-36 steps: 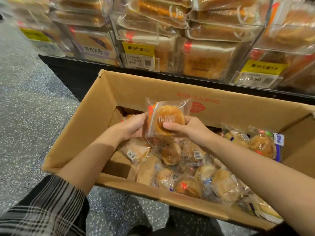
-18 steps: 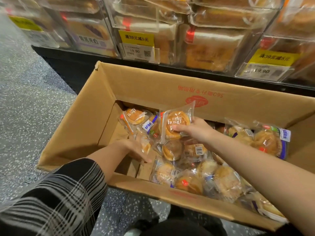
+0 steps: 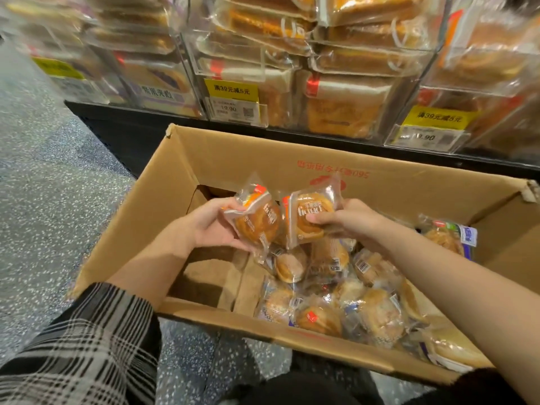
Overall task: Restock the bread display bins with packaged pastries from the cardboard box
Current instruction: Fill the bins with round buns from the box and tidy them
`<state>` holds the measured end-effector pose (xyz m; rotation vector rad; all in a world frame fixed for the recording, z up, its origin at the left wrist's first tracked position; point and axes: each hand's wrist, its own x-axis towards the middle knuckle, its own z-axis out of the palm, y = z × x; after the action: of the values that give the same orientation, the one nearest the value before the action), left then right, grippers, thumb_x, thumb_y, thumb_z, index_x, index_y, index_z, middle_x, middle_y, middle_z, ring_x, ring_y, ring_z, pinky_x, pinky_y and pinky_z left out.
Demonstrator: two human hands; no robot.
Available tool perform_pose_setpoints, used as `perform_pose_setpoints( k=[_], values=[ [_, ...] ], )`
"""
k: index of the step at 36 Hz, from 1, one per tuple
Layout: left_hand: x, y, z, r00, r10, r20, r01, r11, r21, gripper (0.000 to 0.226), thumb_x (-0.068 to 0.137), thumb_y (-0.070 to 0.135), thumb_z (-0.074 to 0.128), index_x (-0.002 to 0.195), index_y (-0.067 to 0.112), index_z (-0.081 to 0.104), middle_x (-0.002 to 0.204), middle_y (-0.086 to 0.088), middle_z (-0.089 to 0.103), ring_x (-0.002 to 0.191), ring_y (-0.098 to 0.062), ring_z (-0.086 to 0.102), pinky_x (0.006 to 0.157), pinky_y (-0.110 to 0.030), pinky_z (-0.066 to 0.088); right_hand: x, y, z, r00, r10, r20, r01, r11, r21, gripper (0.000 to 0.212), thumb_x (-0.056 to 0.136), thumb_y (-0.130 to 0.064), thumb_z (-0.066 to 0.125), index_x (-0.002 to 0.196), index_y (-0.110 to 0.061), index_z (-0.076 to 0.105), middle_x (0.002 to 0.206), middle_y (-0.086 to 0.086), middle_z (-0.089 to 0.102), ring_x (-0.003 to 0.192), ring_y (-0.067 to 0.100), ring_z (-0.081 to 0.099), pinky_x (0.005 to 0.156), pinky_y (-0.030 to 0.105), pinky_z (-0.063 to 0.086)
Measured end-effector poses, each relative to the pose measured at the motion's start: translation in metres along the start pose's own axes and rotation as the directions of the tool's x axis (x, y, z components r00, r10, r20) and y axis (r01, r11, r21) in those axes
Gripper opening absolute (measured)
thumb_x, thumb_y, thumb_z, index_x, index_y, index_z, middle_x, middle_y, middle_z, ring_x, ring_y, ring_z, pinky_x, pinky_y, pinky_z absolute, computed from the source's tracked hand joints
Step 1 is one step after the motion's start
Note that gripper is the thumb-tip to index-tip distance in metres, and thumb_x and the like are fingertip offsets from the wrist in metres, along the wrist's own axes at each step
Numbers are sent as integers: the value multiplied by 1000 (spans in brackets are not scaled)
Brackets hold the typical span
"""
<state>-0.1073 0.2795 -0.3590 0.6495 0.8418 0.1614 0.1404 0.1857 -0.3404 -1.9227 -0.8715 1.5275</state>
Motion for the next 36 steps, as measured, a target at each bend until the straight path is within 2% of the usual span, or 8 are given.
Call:
perform_pose_setpoints(
  k=[6,11,16,21,23,27,30,36],
  values=[
    [-23,2,19,987,147,-63,-159,954,-254,104,44,9,90,138,7,45,133,-27,54,121,-47,52,95,-67,42,-31,-7,-18,999,-38,22,28,943,332,55,62,-24,81,110,-4,63,100,10,74,99,25,69,93,37,52],
    [-43,14,54,975,214,-63,-223,919,-325,79,71,10,70,144,9,40,133,-26,54,122,-46,51,92,-70,42,-69,-20,-34,990,-140,-4,130,907,401,60,62,-23,78,116,-6,59,104,11,73,96,25,70,83,32,53],
    [-55,34,101,929,350,123,-314,918,-242,72,42,21,95,109,8,73,126,-23,60,112,-39,61,87,-58,51,-107,-37,-54,964,-249,-96,265,855,445,55,65,-22,74,116,-9,60,104,8,73,93,21,71,75,27,56],
    [-47,53,155,897,423,130,-404,902,-152,83,27,20,98,104,5,72,112,-21,68,99,-33,68,74,-47,58,-145,-48,-93,932,-294,-212,361,803,474,54,68,-25,72,119,-8,60,104,6,73,92,19,71,78,29,55],
    [-45,62,181,887,446,118,-433,893,-120,75,22,16,98,92,5,75,101,-19,72,90,-29,71,66,-40,59,-159,-55,-111,913,-310,-265,405,771,491,48,72,-26,69,116,-9,60,94,3,74,82,14,70,69,25,55],
    [-42,81,234,874,480,73,-475,877,-77,39,67,4,74,104,3,61,98,-16,72,84,-23,72,72,-39,60,-180,-70,-149,868,-294,-400,478,713,514,11,89,-24,61,93,-14,65,79,1,68,65,14,58,49,20,39],
    [-36,95,263,850,526,23,-520,845,-126,18,83,2,56,100,7,60,85,-10,74,78,-21,72,69,-35,60,-186,-83,-173,838,-286,-466,524,661,537,10,92,-20,57,88,-14,64,84,6,65,65,16,54,42,19,35],
    [-12,112,286,754,637,-158,-657,729,-194,37,86,10,64,122,14,55,113,-11,69,104,-23,66,67,-35,56,-172,-114,-205,735,-242,-634,554,754,354,16,88,-22,68,98,-10,64,86,3,70,72,13,66,57,23,48]
  ],
)
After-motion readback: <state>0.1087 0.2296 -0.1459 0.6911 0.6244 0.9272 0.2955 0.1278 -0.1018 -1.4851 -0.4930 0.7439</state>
